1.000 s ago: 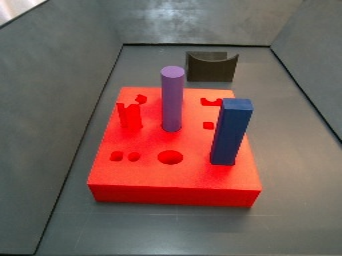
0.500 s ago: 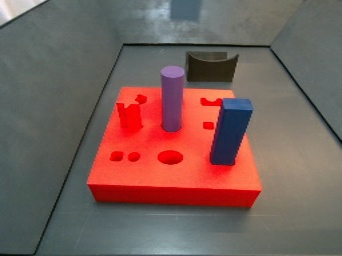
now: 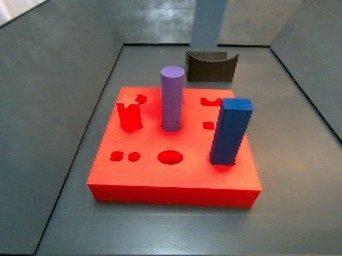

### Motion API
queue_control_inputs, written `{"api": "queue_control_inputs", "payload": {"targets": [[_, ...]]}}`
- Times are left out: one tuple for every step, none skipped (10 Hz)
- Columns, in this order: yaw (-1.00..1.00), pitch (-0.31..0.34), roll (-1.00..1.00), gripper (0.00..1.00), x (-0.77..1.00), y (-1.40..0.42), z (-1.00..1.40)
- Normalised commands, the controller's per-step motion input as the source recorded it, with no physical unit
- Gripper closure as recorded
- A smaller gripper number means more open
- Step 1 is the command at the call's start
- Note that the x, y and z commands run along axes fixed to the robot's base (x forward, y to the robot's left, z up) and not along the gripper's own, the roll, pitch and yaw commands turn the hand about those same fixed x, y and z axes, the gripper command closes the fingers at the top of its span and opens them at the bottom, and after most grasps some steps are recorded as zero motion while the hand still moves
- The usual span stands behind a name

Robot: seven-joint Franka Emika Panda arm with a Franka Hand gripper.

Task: Pick up the arch object. Move up. Place the arch object on the fixture. Regrasp the arch object. Move to above the board. Insert the arch object.
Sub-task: Insert the arch object.

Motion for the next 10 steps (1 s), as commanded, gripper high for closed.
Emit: {"api": "queue_control_inputs", "payload": {"targets": [[0.0,-0.071,0.03,1.0,0.85,0.0,-0.7],[0.01,-0.083,0.17,1.0,0.74,0.0,-0.63],[0.0,-0.097,0.2,1.0,0.6,0.0,-0.73],[0.0,-0.104,0.19,1.0,0.46,0.0,-0.73],[0.0,-0.113,0.19,1.0,0.31,0.0,-0.72],[0.0,-0.136,0.14,1.0,0.14,0.0,-0.8],[0.0,-0.139,0.08,1.0,0.0,0.03,-0.7],[0.0,-0.124,0.0,1.0,-0.19,0.13,-0.51],[0.0,-0.107,-0.06,1.0,-0.34,0.23,-0.29],[0.0,-0.12,-0.07,1.0,-0.39,0.18,-0.13]]}}
